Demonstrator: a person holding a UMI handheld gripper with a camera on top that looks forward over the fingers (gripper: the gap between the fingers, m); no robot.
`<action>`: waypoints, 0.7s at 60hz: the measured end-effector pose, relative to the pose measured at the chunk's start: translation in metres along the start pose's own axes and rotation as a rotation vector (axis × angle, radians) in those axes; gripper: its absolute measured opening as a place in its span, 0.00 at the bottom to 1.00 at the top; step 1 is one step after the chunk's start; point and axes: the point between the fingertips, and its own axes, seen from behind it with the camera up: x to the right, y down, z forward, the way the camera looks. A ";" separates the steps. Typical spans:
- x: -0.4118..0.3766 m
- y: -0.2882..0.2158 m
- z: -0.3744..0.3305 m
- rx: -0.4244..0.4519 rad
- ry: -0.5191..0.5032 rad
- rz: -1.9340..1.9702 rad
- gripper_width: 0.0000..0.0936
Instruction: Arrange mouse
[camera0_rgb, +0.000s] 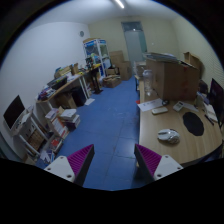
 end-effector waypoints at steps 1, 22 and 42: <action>0.002 0.000 0.000 0.000 0.006 0.001 0.90; 0.095 0.030 0.004 -0.011 0.180 -0.011 0.91; 0.281 0.059 0.083 -0.008 0.274 0.017 0.90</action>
